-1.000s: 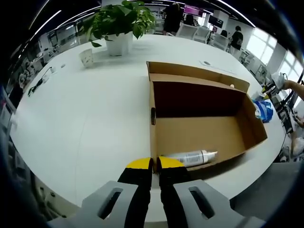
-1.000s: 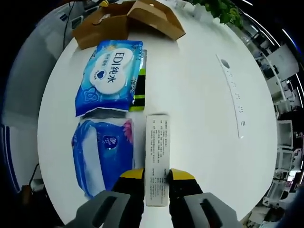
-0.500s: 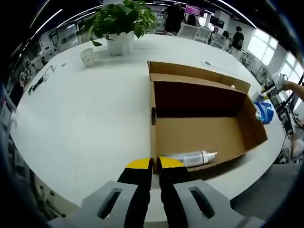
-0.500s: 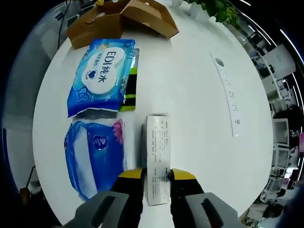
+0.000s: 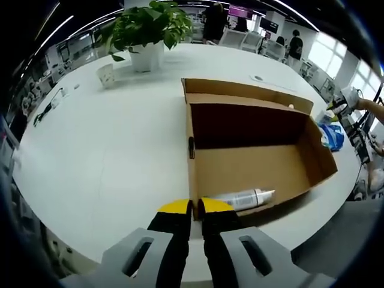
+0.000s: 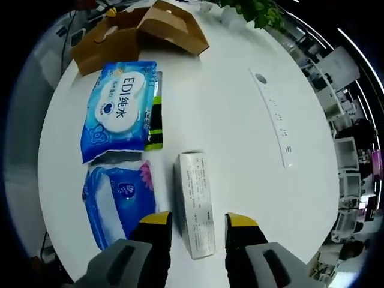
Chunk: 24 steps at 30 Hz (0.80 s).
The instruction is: Operate the shoe box by opening the lid, removing the specified soft item, and placing it in the target area until the item is outside and the box remains undamaged.
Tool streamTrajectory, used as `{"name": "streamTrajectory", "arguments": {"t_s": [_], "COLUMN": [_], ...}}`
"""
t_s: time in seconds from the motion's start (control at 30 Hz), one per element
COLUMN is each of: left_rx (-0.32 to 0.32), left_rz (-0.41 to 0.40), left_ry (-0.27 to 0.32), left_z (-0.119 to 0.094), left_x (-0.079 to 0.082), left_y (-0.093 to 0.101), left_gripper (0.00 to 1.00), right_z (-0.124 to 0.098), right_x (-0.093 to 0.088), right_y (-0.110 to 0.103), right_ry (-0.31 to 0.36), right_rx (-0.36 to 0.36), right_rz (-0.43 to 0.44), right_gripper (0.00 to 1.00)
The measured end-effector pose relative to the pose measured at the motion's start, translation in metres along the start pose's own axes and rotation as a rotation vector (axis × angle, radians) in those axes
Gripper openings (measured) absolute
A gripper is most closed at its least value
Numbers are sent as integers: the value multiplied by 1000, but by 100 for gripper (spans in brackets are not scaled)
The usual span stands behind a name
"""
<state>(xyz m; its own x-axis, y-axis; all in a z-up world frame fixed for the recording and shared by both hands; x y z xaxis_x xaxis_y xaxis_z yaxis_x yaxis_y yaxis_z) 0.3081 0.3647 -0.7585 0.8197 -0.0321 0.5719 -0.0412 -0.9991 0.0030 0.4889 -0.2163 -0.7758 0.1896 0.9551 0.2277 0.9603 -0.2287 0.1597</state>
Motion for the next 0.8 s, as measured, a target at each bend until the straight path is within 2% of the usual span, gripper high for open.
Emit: {"name": "streamTrajectory", "arguments": {"t_s": [0.13,0.33,0.53,0.6,0.8], "left_rx": [-1,-25,-35,-37,-60], "left_rz": [25,76,121,140,188], "left_ry": [8,16,30,32,34], "left_z": [0,-2,-7,-9,-12], "left_x": [2,8,13,14,17], "left_y": [2,8,11,11,15], "left_gripper": [6,22,32,34,40], "right_z": [-6,-18,-29,-32,-40], "right_x": [6,16,25,26,28], "right_y": [-3,-13,-29,-34,-55], "right_ry": [40,116,181,192,226], "right_rx": [-9,-15,-11,-14,-21], "right_rz": [66,168,247,257,278], "right_gripper": [39,48,60,65,69]}}
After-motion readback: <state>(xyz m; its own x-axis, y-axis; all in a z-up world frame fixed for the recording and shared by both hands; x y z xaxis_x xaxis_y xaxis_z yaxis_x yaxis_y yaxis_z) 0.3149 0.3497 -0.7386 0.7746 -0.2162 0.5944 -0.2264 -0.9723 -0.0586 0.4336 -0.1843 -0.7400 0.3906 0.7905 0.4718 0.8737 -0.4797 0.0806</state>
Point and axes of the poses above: the point that each gripper's makers call its tool centre point, and the gripper's own axes: z roughly forward along the fingers, y roughly to its right, x roughly out of its top, the point moved 1 cm from there along -z, roughly backward along the fingers, and after that the axes turned 5 degrees about x, right-handed, at the moved point
